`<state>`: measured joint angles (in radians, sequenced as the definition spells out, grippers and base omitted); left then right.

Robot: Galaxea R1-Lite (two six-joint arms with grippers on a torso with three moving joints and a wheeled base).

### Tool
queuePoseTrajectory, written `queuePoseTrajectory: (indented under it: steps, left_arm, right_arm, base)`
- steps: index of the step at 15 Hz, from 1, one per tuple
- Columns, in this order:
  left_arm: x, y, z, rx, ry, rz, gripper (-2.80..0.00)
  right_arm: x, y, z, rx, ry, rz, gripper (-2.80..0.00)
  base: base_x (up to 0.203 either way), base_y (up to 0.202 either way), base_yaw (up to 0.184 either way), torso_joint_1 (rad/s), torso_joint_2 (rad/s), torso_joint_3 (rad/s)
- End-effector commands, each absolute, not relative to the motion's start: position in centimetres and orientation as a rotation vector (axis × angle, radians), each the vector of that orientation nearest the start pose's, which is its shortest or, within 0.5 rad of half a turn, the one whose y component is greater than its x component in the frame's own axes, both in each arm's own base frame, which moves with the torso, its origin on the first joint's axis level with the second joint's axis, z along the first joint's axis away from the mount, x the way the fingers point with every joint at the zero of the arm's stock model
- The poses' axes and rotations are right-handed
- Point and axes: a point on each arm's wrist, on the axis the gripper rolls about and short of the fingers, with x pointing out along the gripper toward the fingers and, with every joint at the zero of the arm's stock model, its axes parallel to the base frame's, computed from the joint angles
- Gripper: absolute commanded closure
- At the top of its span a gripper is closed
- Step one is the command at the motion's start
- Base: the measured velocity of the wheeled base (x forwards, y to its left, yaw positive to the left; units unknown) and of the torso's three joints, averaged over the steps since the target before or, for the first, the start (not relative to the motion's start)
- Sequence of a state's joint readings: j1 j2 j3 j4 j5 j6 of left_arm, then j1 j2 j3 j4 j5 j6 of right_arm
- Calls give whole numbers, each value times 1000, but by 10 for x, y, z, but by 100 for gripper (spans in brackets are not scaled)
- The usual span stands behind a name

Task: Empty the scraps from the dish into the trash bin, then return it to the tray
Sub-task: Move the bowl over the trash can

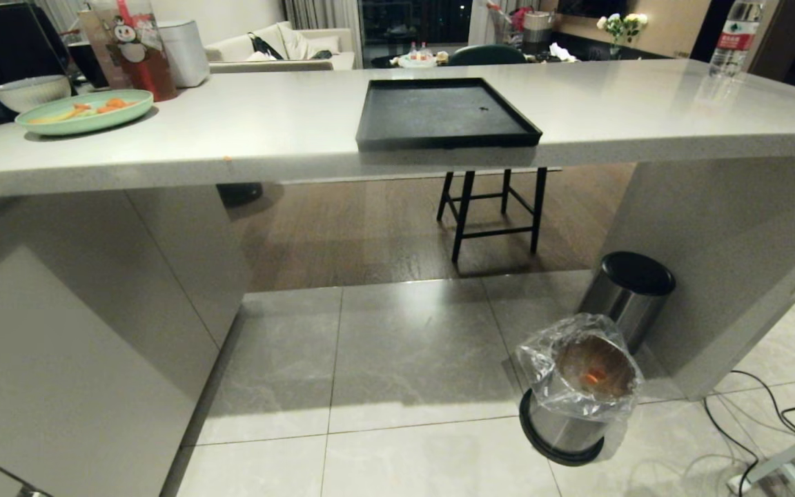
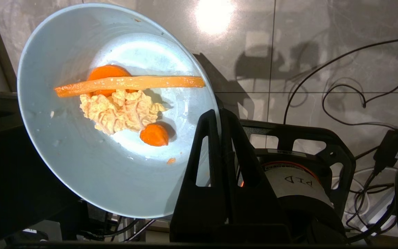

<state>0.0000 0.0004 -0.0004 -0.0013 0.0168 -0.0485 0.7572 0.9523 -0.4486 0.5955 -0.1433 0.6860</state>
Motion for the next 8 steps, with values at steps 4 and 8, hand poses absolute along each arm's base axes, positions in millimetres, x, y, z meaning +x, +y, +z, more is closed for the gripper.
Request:
queuePoseTrajectory:
  steps: [4,8]
  left_arm:
    - [-23,0,76,-49,-1,17,0]
    - [-23,0,76,-49,0,17,0]
  right_arm:
    - [49,42,141,135,1100,179,0]
    - [52,44,149,146,1067,179,0]
  base:
    - [0,0,0,0,0,0]
    - [0,0,0,0,0,0]
